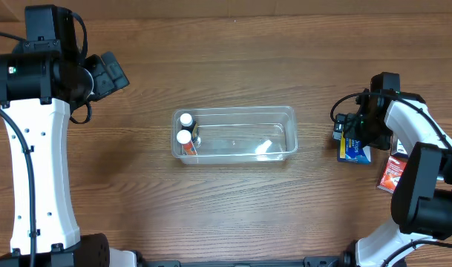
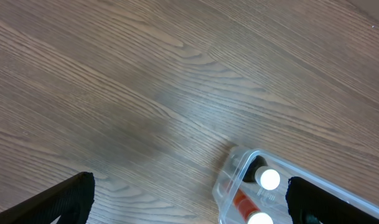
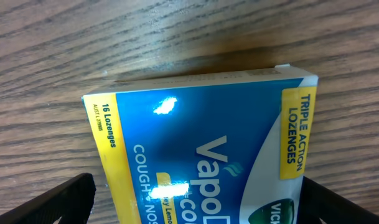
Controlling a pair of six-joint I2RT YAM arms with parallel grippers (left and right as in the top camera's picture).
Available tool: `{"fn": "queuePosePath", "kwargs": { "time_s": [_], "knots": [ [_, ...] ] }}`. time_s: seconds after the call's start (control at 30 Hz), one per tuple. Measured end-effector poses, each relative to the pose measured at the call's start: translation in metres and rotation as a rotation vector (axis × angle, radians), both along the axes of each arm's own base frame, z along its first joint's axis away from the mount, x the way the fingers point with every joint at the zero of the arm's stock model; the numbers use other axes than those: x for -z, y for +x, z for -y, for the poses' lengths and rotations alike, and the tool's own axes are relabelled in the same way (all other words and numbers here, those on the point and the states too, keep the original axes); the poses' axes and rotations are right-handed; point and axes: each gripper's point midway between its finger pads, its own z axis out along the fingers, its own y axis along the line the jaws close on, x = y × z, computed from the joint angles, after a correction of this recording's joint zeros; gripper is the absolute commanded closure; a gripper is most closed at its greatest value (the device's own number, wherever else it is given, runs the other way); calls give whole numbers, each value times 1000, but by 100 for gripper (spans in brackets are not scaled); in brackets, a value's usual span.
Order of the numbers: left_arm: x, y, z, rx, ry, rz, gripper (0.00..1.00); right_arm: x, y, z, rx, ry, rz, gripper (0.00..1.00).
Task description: Pack container
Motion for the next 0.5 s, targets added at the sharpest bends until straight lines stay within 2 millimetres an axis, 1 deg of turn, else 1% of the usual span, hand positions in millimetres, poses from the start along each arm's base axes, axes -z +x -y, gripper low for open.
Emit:
{"fn": "queuePosePath", "kwargs": {
  "time_s": [0.4, 0.5],
  "knots": [
    [0, 0, 0, 0, 0, 0, 0, 0, 3, 1, 0, -3, 14, 0],
    [0, 0, 0, 0, 0, -1, 0, 6, 2, 1, 0, -4, 21, 0]
  ]
}}
